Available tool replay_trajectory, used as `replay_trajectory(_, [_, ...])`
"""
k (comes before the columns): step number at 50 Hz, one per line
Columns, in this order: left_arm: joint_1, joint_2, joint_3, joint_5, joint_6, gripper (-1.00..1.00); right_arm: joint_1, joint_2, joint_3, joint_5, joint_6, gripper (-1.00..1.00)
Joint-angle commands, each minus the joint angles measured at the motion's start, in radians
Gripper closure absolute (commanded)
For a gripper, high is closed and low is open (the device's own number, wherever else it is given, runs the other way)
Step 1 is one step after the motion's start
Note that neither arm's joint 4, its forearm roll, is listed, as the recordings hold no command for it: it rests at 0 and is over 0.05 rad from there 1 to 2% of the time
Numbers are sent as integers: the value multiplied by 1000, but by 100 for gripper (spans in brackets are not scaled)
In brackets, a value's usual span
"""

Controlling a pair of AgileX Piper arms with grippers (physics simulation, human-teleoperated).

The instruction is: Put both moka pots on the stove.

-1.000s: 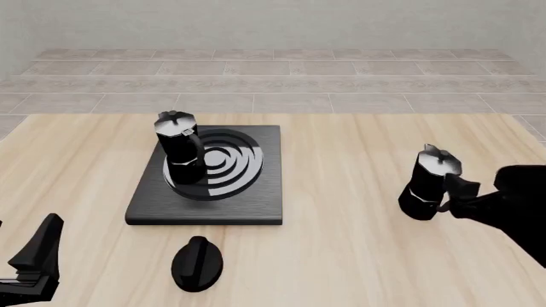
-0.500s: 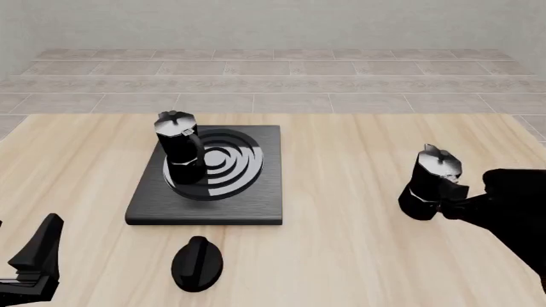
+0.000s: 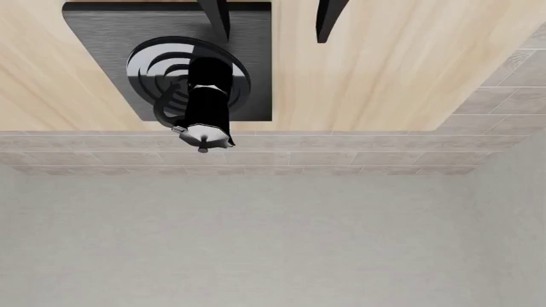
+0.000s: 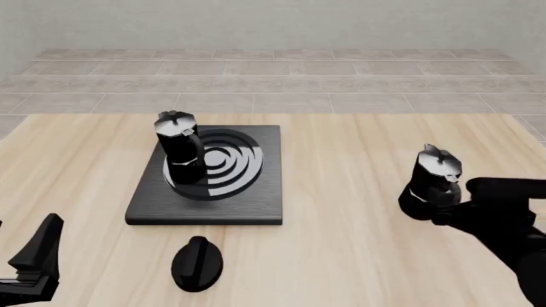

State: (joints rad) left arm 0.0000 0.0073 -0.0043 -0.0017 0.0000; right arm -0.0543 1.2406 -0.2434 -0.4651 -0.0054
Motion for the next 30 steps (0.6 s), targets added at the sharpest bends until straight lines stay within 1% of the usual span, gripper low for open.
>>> replay_trajectory(1, [0,0,0,0,0,-100,6,74,1,-59,12,-100])
replay_trajectory(22, [0,0,0,0,0,-100,4,146,4,-129,12,-100])
replay_trajectory(23, [0,0,0,0,0,-100,1,148,5,-136,7,100])
replay_trajectory(24, [0,0,0,0,0,-100,15,132,9,-132,8,100])
replay_trajectory(30, [0,0,0,0,0,-100,13,127,-1,-123,8,100])
